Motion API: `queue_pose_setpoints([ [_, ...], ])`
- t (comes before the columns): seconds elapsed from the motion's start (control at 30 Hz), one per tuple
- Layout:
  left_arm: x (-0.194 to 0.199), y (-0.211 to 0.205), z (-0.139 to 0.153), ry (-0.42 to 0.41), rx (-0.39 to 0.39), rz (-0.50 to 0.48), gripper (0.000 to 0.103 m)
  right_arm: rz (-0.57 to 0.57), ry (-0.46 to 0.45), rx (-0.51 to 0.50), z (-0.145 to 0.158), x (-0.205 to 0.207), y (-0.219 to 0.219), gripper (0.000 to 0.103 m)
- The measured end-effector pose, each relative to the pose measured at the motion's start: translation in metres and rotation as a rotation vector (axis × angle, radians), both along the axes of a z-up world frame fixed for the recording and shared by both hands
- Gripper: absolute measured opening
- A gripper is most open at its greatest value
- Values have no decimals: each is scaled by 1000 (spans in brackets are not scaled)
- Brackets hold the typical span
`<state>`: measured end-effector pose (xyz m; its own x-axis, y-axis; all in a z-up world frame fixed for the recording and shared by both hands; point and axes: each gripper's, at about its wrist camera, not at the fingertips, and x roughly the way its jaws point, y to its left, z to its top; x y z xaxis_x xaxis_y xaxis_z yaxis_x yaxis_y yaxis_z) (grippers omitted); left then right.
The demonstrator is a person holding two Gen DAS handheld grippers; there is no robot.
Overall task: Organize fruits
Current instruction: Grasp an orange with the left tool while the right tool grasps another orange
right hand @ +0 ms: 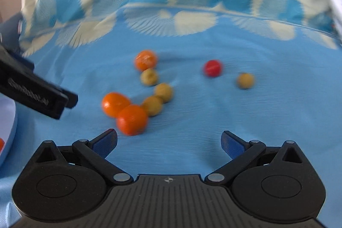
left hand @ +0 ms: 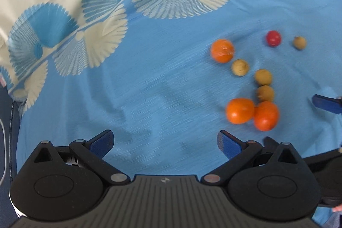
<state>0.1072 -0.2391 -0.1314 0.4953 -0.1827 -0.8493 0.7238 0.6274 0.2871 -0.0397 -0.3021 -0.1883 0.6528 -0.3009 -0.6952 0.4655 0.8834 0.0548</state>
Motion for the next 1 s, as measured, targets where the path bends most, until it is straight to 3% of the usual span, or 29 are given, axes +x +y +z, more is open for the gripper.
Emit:
queue_pose_setpoints([
  [0.1,6,9,-2,8,2,25,103,30,10,-58,-8,22,9,99],
  [0.17,6,10,-4,12,6,24,103,37,14,-116,-10,26,14,82],
  [0.27,2,3,-6,23,0,1,103,85,-20,-114,-9,19,16,39],
  [0.33,-5,-7,-6,44,-20,-27,103,36,-33,-103,-3,8,9,37],
  [0.5,-22,-42,-16,94,-66,-92,103,-230,-40,-163,8,-27,-34,38],
  [0.6,-23,-64,-32,130,-48,-84,103,-347,4,-114,-4,-32,-64,38],
  [0.67,-19,-71,-39,174,-56,-58,101,-365,-4,-88,-10,-34,-71,38],
  [0.73,-16,-72,-39,200,-95,-13,78,-348,7,-130,-13,-29,-67,38],
  [0.77,-14,-73,-39,227,-104,-19,51,-346,9,-142,-14,-29,-65,38],
  [0.8,-14,-73,-38,235,-106,-19,47,-347,7,-147,-15,-29,-65,38],
  [1.0,-25,-56,-12,159,-126,7,47,-360,-28,-159,-9,-30,-62,38],
])
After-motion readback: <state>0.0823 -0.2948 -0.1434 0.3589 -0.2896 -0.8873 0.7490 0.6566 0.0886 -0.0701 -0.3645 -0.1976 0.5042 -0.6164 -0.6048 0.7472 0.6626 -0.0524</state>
